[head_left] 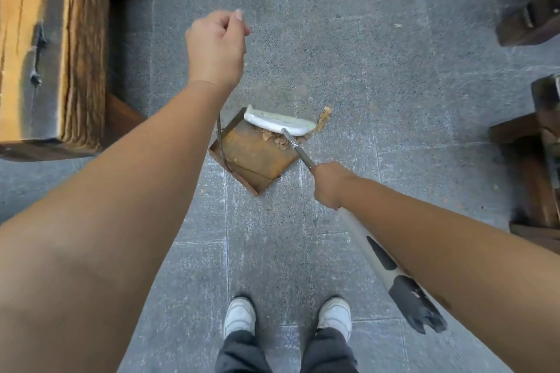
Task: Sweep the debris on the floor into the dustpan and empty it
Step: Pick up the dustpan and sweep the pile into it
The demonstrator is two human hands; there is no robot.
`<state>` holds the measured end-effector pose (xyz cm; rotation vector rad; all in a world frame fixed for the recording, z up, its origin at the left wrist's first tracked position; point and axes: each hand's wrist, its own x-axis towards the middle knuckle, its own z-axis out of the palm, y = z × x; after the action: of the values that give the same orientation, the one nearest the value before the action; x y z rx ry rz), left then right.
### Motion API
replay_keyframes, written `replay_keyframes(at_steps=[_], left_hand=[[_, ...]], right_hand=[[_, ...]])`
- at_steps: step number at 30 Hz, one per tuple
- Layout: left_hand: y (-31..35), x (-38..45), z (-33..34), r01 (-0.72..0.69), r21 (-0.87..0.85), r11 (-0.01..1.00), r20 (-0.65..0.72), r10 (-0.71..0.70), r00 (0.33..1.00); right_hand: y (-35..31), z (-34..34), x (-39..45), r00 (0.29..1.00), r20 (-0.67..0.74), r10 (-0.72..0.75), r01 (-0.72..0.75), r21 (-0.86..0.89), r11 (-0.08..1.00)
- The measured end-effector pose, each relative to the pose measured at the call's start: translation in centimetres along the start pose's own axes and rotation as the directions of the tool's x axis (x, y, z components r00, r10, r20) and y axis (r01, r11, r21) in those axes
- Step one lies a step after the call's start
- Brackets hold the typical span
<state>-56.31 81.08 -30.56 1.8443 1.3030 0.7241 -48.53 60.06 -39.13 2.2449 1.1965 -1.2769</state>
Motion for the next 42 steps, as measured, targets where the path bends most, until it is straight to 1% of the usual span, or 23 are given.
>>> replay_keyframes(at_steps=[4, 8, 11, 15, 18, 20, 23, 26, 28, 31, 34, 35, 36, 39, 42], left_hand=[[-0.1, -0.7, -0.5, -0.001, 0.011, 1.000, 0.016, 0.001, 1.000], [-1.0, -1.8, -1.4, -0.003, -0.032, 0.999, 0.014, 0.003, 1.000], [-1.4, -2.4, -2.1, -0.001, -0.048, 0.999, 0.013, 0.002, 1.000], [-2.2, -2.8, -2.3, -0.017, -0.063, 0.998, 0.010, 0.018, 1.000], [-3.1, -2.9, -2.3, -0.038, -0.052, 0.998, 0.006, 0.038, 0.999], [-3.3, -3.0, -2.1, -0.054, -0.042, 0.998, 0.010, 0.055, 0.998], [-3.6, -2.8, -2.1, -0.063, -0.044, 0.997, 0.016, 0.064, 0.998], [-3.7, -2.7, -2.2, -0.069, -0.067, 0.995, 0.020, 0.070, 0.997], [-3.7, -2.8, -2.0, -0.068, -0.088, 0.994, 0.025, 0.070, 0.997], [-3.6, -2.8, -1.9, -0.055, -0.091, 0.994, 0.033, 0.058, 0.998], [-3.7, -2.7, -1.9, -0.059, -0.080, 0.995, 0.036, 0.062, 0.997], [-3.7, -2.7, -1.9, -0.058, -0.082, 0.995, 0.040, 0.061, 0.997], [-3.7, -2.7, -1.9, -0.058, -0.084, 0.995, 0.042, 0.062, 0.997], [-3.8, -2.7, -2.2, -0.056, -0.085, 0.995, 0.040, 0.060, 0.997], [-4.0, -2.6, -2.5, -0.051, -0.092, 0.994, 0.047, 0.056, 0.997]], right_hand=[[1.7, 0.2, -2.0, 0.999, 0.031, -0.040, 0.037, 0.093, 0.995], [3.0, -0.1, -3.9, 0.999, -0.007, -0.048, 0.049, 0.164, 0.985], [3.9, -1.1, -4.0, 0.996, -0.088, 0.012, 0.007, 0.213, 0.977], [4.8, -2.5, -1.4, 0.975, -0.181, 0.131, -0.090, 0.219, 0.972], [4.9, -2.6, 0.6, 0.957, -0.194, 0.213, -0.167, 0.231, 0.959], [4.5, -1.5, 1.6, 0.962, -0.163, 0.221, -0.162, 0.310, 0.937], [3.1, 1.1, 2.2, 0.976, -0.088, 0.197, -0.121, 0.531, 0.839], [1.0, 2.9, 1.3, 0.985, -0.046, 0.166, -0.076, 0.749, 0.658], [-0.8, 3.7, -0.1, 0.995, 0.012, 0.096, -0.065, 0.817, 0.573], [-3.3, 5.1, -1.8, 0.994, 0.104, 0.033, -0.107, 0.881, 0.461], [-4.0, 6.1, -2.7, 0.985, 0.172, 0.013, -0.170, 0.953, 0.249], [-3.8, 6.1, -3.2, 0.983, 0.181, 0.008, -0.179, 0.959, 0.220], [-3.5, 6.1, -3.7, 0.983, 0.183, 0.006, -0.179, 0.955, 0.237], [-2.3, 5.5, -5.4, 0.987, 0.159, 0.030, -0.159, 0.921, 0.356], [-1.4, 3.6, -6.1, 0.992, 0.110, 0.058, -0.124, 0.912, 0.391]])
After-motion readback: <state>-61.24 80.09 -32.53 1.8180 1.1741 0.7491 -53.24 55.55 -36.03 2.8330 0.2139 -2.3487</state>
